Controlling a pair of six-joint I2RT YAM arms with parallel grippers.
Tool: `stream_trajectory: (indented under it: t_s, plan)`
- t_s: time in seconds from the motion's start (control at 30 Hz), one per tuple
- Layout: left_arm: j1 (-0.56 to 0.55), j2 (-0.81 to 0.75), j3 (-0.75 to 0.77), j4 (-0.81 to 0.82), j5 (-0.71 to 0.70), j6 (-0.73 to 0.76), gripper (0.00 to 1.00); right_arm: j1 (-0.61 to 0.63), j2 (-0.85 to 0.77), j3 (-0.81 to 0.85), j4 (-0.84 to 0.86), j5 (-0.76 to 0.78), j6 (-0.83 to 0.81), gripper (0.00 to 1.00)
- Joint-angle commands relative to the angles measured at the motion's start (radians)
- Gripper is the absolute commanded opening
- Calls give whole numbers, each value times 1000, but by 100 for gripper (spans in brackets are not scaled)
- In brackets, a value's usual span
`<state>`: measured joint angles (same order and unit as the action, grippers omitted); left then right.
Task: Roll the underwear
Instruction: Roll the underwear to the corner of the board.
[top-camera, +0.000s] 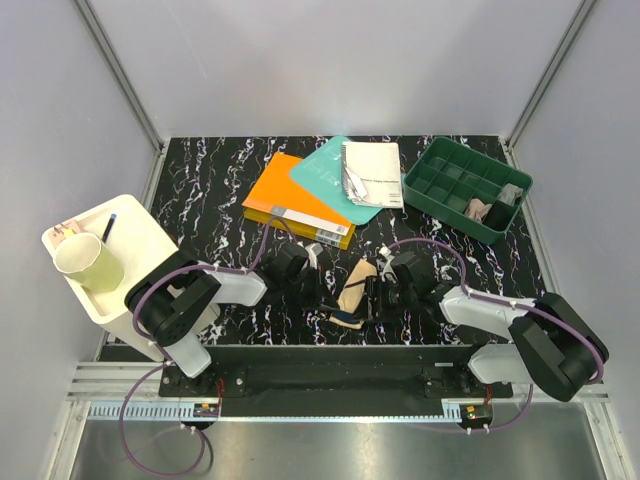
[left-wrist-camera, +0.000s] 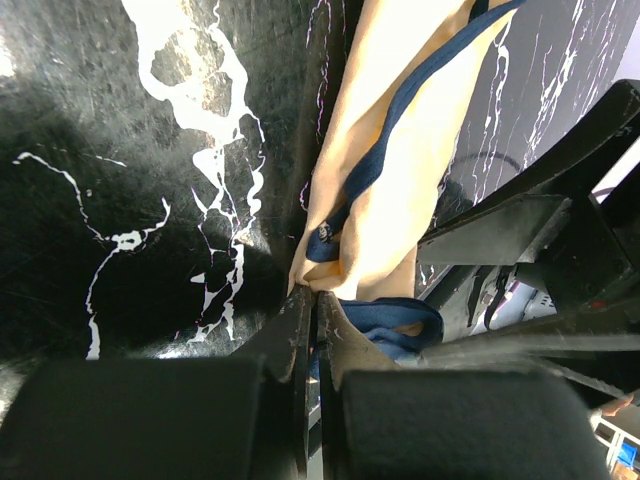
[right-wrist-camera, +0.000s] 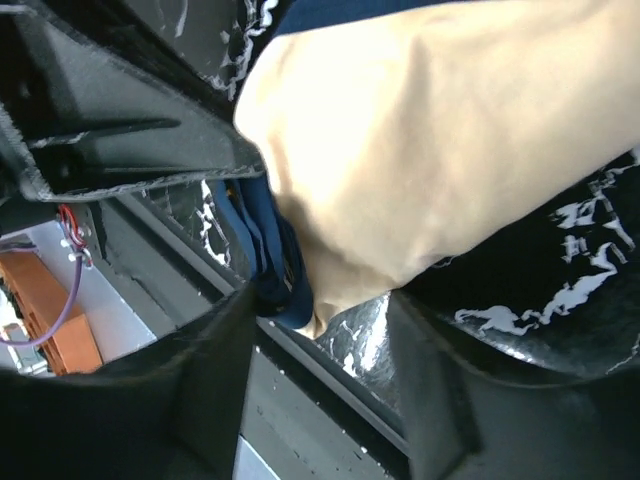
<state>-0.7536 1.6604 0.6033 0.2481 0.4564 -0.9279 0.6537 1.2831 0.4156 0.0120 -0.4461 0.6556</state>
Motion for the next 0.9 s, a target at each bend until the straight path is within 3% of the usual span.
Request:
stream_trajectory:
  t_s: [0.0,0.17,0.37,0.4,0.53,0.67,0.77,0.87]
  plan:
    - [-3,16,7,-41,-24,8,0,9,53,18,-63,110,-10,56]
    - [-1,12,3,-21,-16,3,0,9,108,41,-78,119,-10,33]
    - [-1,-19,0,3,-10,-2,0,9,139,55,-99,139,-1,16]
    - [-1,-28,1,0,-13,0,3,9,143,60,-104,147,-1,12]
    - [3,-117,13,-58,-54,21,35,9,157,66,-125,158,10,6]
    - [20,-198,9,-147,-107,52,54,9,160,66,-129,156,12,4]
    - [28,-251,-23,-129,-124,66,63,9,171,71,-129,149,7,3]
    - [28,-264,-56,-52,-85,101,66,7,182,75,-130,144,3,2]
